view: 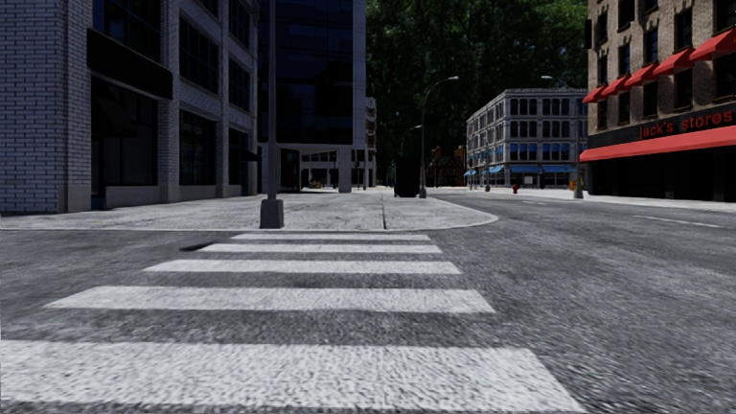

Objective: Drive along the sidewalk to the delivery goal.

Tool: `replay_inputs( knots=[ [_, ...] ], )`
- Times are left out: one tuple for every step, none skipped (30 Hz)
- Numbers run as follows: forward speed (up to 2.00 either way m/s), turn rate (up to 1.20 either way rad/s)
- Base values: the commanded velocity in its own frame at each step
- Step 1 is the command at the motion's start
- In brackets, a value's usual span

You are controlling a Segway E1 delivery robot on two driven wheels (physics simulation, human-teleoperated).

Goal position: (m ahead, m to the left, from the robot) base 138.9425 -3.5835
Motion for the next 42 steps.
replay_inputs(
  knots=[
    [2.00, 0.00],
    [2.00, 0.00],
    [2.00, 0.00],
    [2.00, 0.00],
    [2.00, 0.00],
    [2.00, 0.00],
    [2.00, 0.00],
    [2.00, 0.00],
    [2.00, 0.00],
    [2.00, 0.00],
    [2.00, 0.00],
    [2.00, 0.00],
    [2.00, 0.00],
    [2.00, 0.00],
    [2.00, 0.00],
    [2.00, 0.00],
    [2.00, 0.00],
    [2.00, 0.00],
    [2.00, 0.00],
    [2.00, 0.00],
    [2.00, 0.00],
    [2.00, 0.00],
    [2.00, 0.00],
    [2.00, 0.00],
    [2.00, 0.00],
    [2.00, 0.00],
    [2.00, 0.00],
    [2.00, 0.00],
    [2.00, 0.00],
    [2.00, 0.00],
    [2.00, 0.00],
    [2.00, 0.00],
    [2.00, 0.00],
    [2.00, 0.00],
    [2.00, 0.00],
    [2.00, 0.00],
    [2.00, 0.00],
    [2.00, 0.00],
    [2.00, 0.00],
    [2.00, 0.00],
    [2.00, 0.00],
    [2.00, 0.00]
  ],
)
